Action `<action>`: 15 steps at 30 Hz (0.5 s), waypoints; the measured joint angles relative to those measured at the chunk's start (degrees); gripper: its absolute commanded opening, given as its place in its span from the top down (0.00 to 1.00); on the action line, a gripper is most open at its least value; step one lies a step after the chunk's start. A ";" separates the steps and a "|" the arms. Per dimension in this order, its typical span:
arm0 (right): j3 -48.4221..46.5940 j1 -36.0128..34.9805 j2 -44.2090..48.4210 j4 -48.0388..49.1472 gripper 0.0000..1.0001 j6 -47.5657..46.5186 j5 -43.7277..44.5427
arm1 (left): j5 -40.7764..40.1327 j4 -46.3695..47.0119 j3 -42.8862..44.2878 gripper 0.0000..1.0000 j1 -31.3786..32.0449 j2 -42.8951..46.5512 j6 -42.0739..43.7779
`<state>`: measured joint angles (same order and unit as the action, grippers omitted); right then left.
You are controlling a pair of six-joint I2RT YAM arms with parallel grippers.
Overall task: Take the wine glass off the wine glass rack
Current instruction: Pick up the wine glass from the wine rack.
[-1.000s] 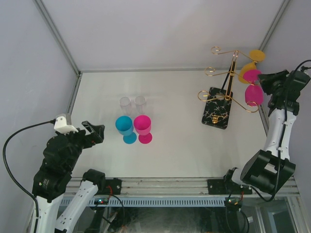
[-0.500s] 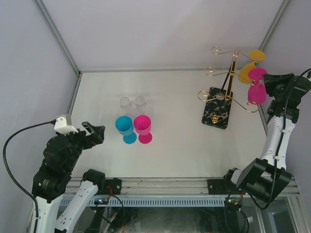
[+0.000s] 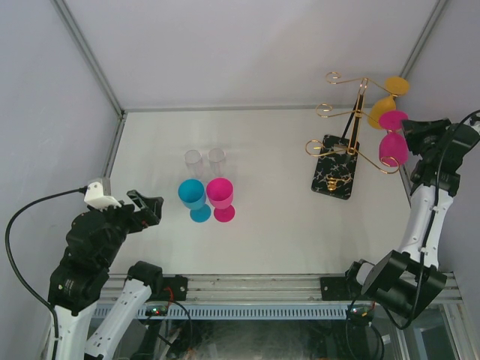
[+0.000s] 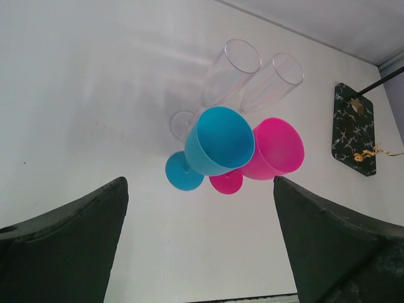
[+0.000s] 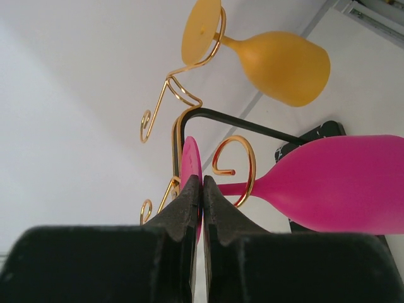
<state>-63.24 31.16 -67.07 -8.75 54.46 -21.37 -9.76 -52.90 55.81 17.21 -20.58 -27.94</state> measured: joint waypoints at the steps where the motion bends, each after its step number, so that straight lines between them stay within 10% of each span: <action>1: 0.31 0.00 0.35 -0.07 1.00 -0.24 -0.22 | 0.02 -0.09 0.04 0.00 0.00 0.00 0.00; 15: 0.63 -3.65 -0.31 3.04 1.00 -1.07 -2.05 | 0.92 -0.17 0.24 0.00 0.00 0.02 0.00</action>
<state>-62.61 27.51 -67.37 -5.72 53.39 -23.42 -8.84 -53.08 56.05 17.21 -20.56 -27.94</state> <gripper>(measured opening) 0.006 0.996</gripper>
